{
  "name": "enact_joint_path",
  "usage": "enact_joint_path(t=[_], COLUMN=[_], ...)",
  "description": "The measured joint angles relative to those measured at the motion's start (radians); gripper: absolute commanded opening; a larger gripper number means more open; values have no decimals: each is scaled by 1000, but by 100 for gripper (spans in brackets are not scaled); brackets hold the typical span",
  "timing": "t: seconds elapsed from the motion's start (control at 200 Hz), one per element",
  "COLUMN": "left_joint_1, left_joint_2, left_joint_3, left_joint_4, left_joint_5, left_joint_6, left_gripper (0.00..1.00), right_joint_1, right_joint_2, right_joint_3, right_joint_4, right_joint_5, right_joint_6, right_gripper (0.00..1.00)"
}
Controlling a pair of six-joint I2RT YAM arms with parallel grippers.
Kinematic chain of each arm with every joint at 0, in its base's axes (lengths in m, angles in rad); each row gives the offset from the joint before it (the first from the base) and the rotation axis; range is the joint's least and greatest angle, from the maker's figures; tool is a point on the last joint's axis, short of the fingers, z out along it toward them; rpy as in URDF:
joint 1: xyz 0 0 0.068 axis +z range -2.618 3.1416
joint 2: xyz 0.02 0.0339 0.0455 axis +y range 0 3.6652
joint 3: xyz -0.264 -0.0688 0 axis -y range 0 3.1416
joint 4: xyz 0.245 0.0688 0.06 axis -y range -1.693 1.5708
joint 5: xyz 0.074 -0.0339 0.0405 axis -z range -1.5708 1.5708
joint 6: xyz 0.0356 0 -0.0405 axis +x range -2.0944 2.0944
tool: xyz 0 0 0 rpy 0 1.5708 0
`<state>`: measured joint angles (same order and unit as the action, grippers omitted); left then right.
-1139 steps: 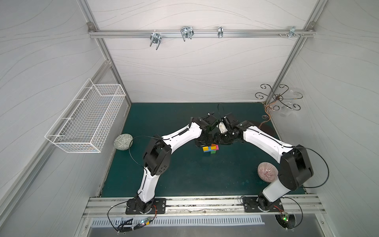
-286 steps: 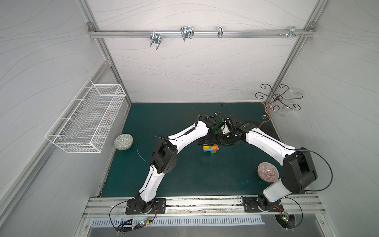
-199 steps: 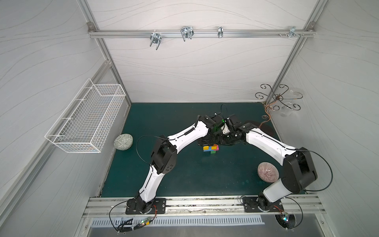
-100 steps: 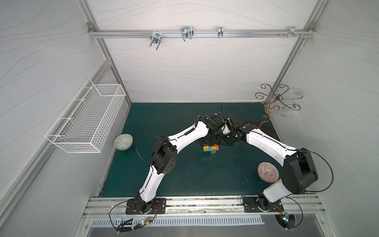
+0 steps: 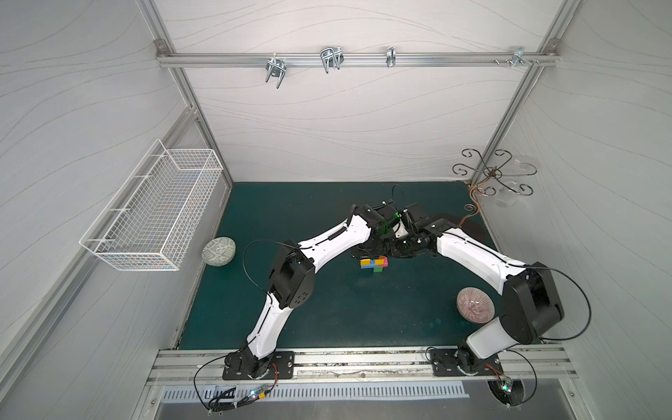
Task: Assemble the number 4 with lego
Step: Assemble the lego brick with the lego brick.
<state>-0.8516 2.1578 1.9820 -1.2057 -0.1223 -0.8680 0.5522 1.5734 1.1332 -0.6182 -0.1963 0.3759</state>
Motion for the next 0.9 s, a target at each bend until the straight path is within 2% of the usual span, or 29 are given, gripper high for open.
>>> enact_joint_path(t=[0.9], left_joint_1=[-6], left_joint_2=[1], left_joint_3=[-15], left_joint_4=[20], left_joint_5=[-6], left_joint_6=[5], left_gripper=[0], right_joint_1=[0], right_joint_2=[-8], right_joint_3=[-13], right_joint_4=[15], right_joint_5=[-1], right_joint_6=[1], right_gripper=[49])
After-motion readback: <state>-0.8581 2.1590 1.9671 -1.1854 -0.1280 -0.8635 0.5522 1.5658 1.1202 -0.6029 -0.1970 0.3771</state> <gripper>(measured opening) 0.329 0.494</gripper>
